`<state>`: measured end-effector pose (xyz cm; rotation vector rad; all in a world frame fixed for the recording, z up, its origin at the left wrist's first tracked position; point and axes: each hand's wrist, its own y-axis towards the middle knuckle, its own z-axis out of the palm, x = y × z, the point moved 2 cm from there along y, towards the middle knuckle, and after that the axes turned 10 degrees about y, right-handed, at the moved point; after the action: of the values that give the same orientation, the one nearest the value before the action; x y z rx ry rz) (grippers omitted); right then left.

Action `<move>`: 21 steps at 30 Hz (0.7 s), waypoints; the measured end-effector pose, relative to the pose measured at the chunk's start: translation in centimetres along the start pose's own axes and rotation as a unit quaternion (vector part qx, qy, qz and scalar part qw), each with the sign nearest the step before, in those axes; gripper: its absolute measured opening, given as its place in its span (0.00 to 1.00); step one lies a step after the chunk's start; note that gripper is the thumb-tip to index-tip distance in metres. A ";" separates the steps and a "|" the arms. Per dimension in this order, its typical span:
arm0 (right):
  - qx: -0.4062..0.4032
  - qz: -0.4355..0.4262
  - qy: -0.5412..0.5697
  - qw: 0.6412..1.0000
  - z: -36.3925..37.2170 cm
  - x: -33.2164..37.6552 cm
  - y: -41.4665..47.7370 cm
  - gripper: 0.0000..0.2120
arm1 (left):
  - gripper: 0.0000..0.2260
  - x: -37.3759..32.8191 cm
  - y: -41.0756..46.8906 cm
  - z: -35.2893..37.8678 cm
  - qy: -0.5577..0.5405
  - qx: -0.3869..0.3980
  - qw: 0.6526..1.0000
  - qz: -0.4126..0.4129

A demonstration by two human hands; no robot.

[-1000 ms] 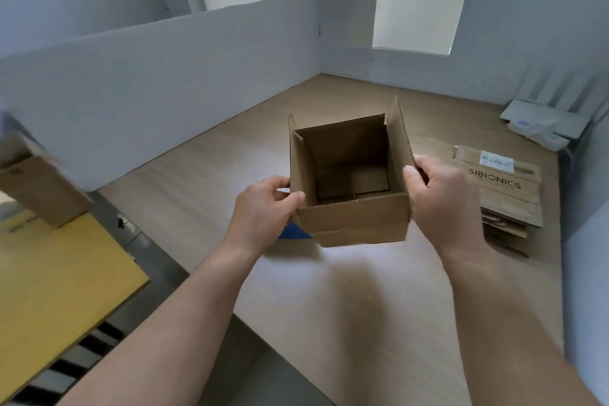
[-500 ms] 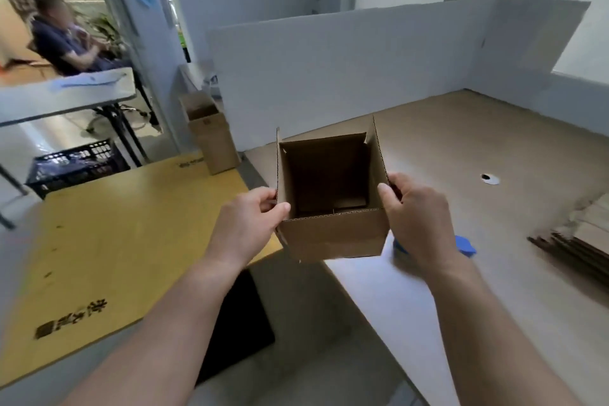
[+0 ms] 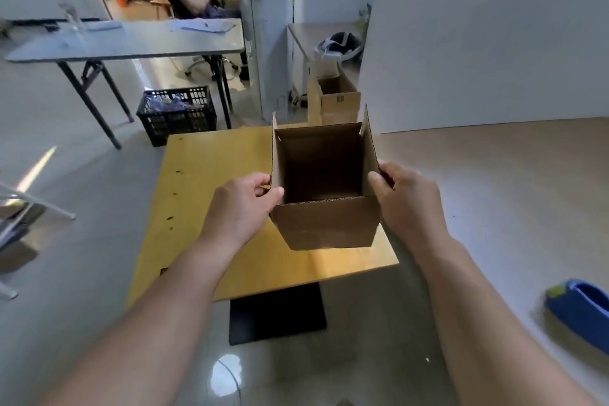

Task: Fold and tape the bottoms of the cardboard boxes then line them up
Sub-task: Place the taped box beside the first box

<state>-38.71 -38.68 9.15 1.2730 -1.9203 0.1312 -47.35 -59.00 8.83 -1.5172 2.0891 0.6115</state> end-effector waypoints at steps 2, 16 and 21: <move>0.010 -0.009 0.000 1.000 1.5 0.0 1.8 0.15 | 0.18 0.9 1.5 0.1 -0.006 -0.005 1.000 -0.017; 0.109 -0.055 0.034 0.992 9.6 1.0 17.2 0.19 | 0.17 2.2 15.4 -0.2 0.039 -0.077 0.992 -0.095; 0.097 -0.101 -0.037 0.989 13.1 1.4 23.5 0.17 | 0.07 3.5 21.3 0.4 0.023 -0.080 0.990 -0.110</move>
<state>-65.32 -34.63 9.10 1.6149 -1.8633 0.1708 -68.59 -55.31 7.87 -1.8377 1.9072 0.6803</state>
